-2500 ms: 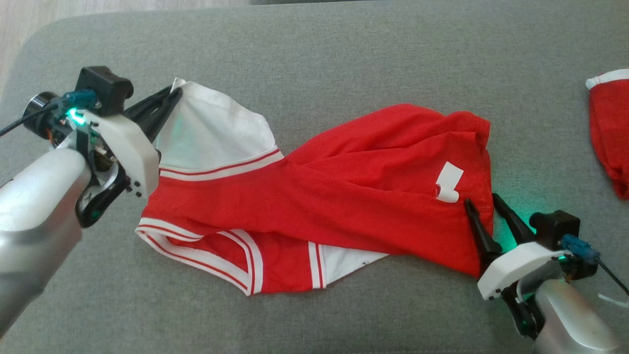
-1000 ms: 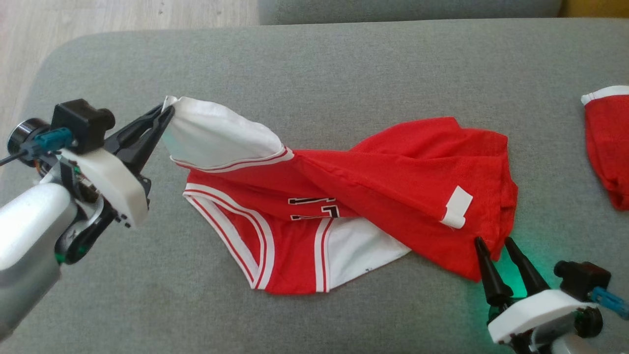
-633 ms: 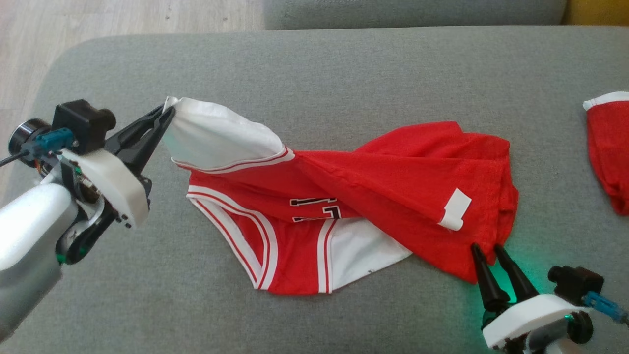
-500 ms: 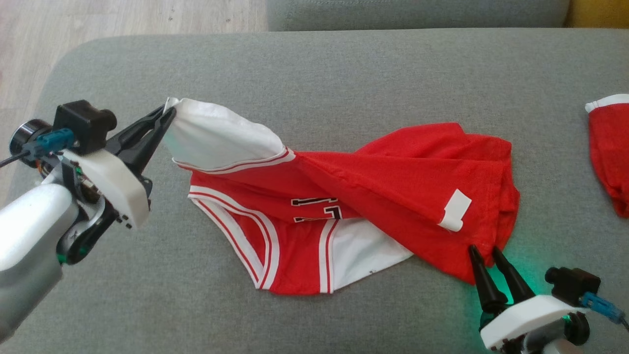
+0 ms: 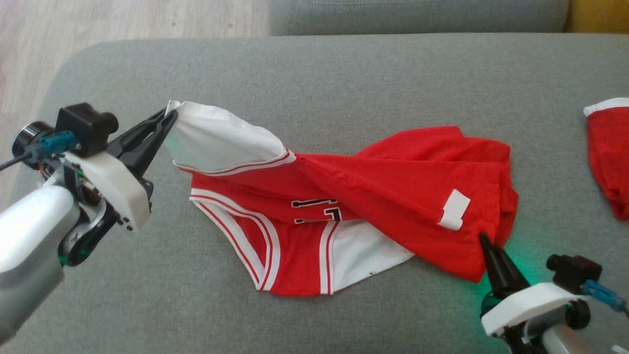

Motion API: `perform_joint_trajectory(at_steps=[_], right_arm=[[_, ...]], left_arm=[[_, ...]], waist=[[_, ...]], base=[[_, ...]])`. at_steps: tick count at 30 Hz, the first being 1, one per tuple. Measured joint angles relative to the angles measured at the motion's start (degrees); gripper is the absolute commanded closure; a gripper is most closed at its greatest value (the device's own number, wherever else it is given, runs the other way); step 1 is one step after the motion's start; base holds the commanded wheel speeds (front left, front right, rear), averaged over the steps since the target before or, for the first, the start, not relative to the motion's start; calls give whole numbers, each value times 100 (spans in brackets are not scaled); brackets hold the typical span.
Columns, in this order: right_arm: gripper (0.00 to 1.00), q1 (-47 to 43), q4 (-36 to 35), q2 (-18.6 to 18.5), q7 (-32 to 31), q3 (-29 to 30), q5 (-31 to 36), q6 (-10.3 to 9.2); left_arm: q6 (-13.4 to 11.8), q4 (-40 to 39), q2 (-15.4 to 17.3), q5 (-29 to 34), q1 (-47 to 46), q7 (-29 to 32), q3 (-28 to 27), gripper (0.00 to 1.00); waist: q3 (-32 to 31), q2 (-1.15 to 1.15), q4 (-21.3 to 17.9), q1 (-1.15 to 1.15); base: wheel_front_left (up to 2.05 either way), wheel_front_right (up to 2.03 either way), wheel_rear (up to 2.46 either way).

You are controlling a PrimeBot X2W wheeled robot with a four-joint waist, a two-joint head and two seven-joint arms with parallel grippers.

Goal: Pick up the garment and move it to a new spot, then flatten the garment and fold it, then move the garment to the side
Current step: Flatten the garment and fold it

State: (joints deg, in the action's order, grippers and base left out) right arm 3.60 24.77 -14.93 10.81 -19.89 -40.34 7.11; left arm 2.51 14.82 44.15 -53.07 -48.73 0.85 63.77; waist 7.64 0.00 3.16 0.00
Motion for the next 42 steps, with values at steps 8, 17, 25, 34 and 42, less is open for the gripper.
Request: perform_joint_trajectory(at_steps=[8,17,25,34,42], right_arm=[[100,23,-1009,-561,240,358,-100,0],[100,1104,-2740,-2030,-599,1136,-227,0],[100,3039,-2469,-2644,-1447,808,-396,0],[100,4557,-1248,-2506,-1674,-256,-412,0],[100,6401,-86,-2232,-514,-411,-296,0]], left_arm=[[-55,-280,97,-137,193,-658,-197,100],[-42,-1559,602,-131,-219,-1101,-818,100],[71,-1346,410,504,-1795,-938,-1100,100],[415,370,-472,1062,-2616,-808,-597,100],[79,1848,-1336,2079,-4103,-1561,-1066,100]], waist=[[-427,0,-135,0],[-955,0,-425,-1],[-864,0,-393,-1],[-142,0,-218,1],[1017,0,17,3]], base=[[0,0,0],[0,0,0],[0,0,0],[0,0,0],[0,0,0]])
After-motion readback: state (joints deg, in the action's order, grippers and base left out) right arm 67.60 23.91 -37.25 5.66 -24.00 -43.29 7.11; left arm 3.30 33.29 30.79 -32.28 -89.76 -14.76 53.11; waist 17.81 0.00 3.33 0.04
